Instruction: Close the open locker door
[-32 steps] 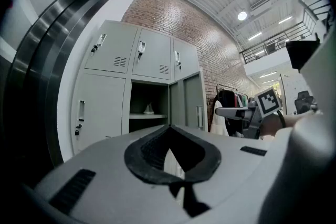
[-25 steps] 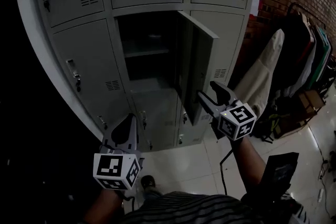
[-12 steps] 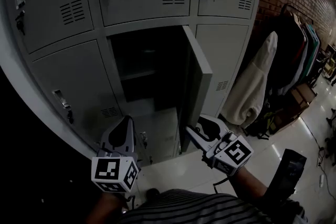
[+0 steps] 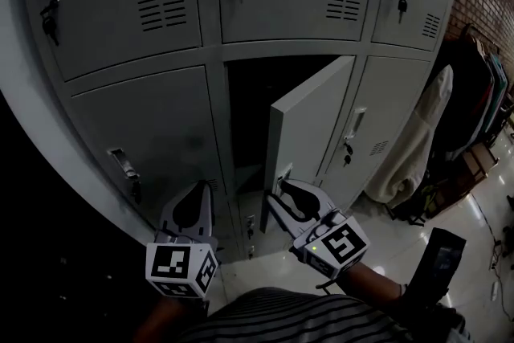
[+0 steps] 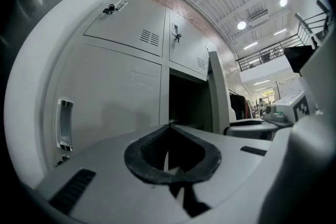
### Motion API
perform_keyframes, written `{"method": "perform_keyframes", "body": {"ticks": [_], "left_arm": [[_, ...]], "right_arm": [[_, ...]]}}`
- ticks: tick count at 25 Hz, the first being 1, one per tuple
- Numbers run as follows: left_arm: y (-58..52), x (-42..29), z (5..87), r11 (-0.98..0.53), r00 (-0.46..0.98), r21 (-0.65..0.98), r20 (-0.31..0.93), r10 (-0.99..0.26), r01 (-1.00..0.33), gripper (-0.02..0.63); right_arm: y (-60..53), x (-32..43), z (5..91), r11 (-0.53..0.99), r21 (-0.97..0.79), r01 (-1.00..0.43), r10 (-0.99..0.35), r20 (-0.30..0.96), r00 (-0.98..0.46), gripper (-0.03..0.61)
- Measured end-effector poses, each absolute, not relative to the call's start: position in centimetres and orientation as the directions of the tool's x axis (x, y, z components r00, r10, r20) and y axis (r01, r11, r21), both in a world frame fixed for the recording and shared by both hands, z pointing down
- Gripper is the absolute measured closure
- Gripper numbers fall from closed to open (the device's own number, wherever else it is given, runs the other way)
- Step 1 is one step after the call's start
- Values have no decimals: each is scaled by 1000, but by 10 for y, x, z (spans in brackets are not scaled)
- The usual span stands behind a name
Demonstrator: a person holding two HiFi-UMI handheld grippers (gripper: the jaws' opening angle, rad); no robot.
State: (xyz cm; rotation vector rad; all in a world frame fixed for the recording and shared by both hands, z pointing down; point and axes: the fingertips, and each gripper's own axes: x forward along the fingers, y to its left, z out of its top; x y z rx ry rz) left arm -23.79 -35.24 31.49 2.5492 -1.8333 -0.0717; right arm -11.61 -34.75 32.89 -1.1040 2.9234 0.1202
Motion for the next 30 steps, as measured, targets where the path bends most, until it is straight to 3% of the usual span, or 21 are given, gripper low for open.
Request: {"method": "perform_keyframes", "body": {"ticks": [8,30], "left_arm": [[-379,-280,318,-319,317,33,-44,-947,-947,611],[-425,-274,322,-396,397,51,3,-918,-917,611]], "right_arm": [[-409,-163,333,717,91,-691,-691,-37,-721,452],[-470,-178,331,648,121,-752,-760,29,-650,509]]}}
